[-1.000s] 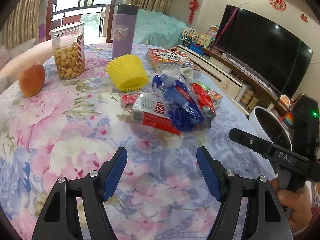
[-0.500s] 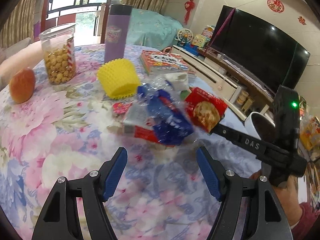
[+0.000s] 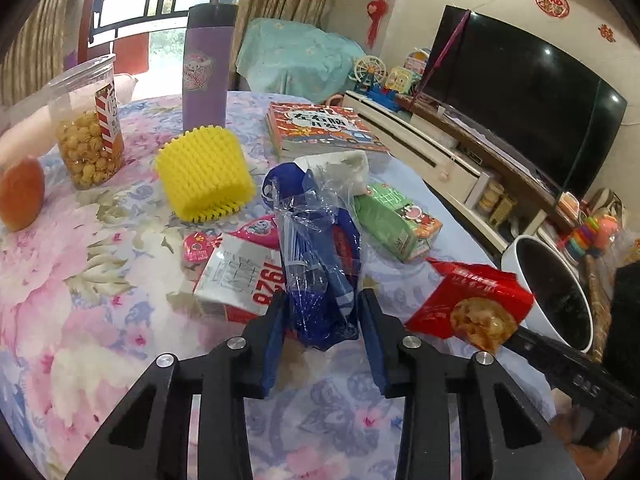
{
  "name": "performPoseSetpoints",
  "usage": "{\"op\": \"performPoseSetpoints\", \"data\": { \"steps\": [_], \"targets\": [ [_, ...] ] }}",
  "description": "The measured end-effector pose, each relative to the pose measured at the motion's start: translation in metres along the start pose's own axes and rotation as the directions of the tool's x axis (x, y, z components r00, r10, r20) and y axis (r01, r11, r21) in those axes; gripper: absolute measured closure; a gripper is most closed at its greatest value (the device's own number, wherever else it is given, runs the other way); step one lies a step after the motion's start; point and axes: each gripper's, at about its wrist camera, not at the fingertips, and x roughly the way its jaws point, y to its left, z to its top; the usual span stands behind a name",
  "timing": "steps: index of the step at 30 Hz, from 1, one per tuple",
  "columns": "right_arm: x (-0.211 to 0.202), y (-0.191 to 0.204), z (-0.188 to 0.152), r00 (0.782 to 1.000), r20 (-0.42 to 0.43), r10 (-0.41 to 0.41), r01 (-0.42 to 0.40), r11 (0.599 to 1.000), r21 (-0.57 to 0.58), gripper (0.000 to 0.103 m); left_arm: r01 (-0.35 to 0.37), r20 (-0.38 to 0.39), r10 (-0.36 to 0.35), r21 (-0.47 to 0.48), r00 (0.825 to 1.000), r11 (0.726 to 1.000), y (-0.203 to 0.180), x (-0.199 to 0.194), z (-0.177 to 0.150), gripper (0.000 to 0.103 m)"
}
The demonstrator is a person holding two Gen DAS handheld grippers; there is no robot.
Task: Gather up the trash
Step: 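Grasp the blue plastic bag with the left tool while the right tool grasps the red chip bag, then carry the blue bag and red chip bag over the trash bin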
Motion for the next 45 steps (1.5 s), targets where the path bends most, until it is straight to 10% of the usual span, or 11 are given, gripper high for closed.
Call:
{"op": "performPoseSetpoints", "data": {
  "steps": [19,45],
  "targets": [
    [-0.035,-0.004,-0.014,0.999,0.045,-0.014,0.013,1.0,0.023,0.102,0.076,-0.024,-0.074,0.087,0.997,0.993,-0.007,-0.06,-0.057,0.081],
    [-0.104,-0.05,-0.02,0.982,0.153,-0.106,0.091,0.991,0.102,0.102,0.183,-0.053,-0.176,0.214,0.983,0.959,-0.094,-0.059,-0.052,0.081]
  ]
}}
